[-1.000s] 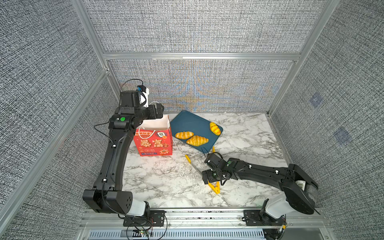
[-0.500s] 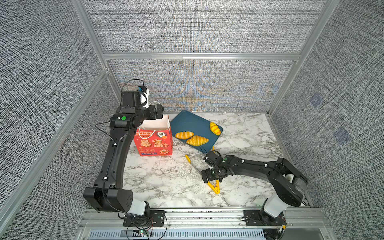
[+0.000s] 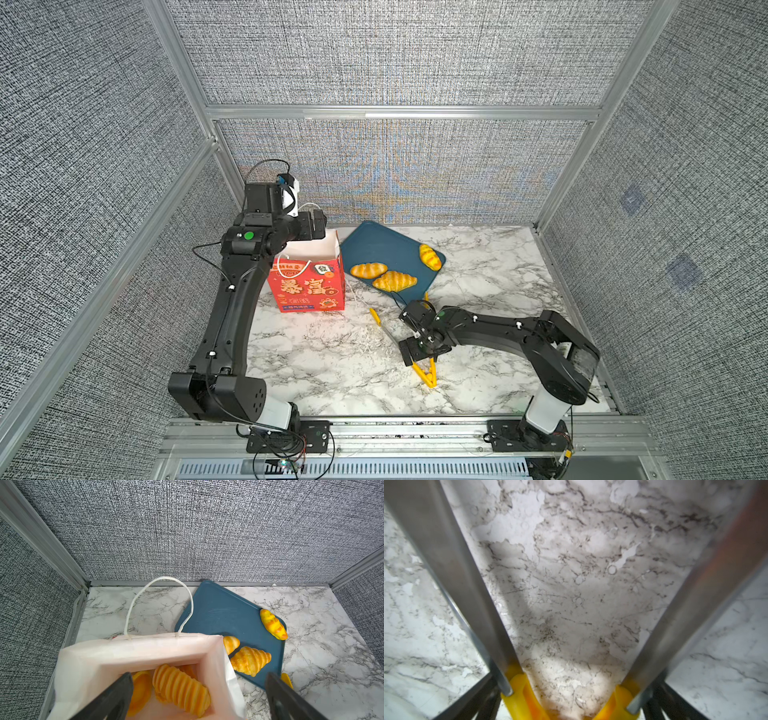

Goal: Pack bread into a paper bag
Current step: Pick up the clamp from the center of the board.

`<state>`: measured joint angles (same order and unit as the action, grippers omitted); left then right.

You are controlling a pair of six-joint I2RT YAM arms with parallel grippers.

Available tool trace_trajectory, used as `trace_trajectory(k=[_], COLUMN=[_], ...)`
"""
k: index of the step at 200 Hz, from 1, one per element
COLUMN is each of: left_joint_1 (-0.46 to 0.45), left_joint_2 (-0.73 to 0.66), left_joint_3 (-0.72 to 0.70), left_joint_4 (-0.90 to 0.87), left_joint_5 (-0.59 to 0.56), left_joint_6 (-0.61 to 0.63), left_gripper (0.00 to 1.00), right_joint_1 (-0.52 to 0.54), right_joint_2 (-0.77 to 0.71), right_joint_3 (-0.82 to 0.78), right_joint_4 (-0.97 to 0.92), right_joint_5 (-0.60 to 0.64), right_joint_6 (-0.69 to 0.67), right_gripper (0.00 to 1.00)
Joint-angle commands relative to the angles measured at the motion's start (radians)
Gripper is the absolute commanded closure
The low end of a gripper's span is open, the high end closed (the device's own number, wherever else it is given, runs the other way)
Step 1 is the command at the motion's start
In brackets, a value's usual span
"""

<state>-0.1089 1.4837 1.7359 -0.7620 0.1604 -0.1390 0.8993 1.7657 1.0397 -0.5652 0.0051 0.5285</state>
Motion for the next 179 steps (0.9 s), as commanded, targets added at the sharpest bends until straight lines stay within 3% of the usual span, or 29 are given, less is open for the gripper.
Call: trace_trajectory(k=[1,34,67,104,179], left_joint_1=[0.0,0.0,0.0,0.0,-0.002], left_joint_2=[0.003,0.007,0.01,0.01,0.012], left_joint_3=[-0.002,-0.003,-0.003,-0.002,0.003], left_joint_4=[0.007,0.004,0.003,0.004,0.003], left_joint_5=[-0.002,-0.009,-0.009,-0.009,0.003], left_joint_6=[0.009,0.012,0.012,0.01,0.008], left_gripper=[0.0,0.0,0.0,0.0,0.0], right_joint_1=[0.0,-0.002,-0.008,-0.006,-0.007], right_joint_2=[0.041,0.034,0.008,-0.067,-0.196], right_joint_3=[-0.017,-0.029,-0.054,-0.082,-0.098], right_joint_4=[0.031,0.044,0.055,0.062,0.009], right_joint_5=[-0.036,-0.063,-0.094,-0.066,-0.003], right_joint_6=[-0.011,-0.024,-0.029,-0.002,0.045], right_gripper=[0.03,0.1,0.27,0.38,0.41])
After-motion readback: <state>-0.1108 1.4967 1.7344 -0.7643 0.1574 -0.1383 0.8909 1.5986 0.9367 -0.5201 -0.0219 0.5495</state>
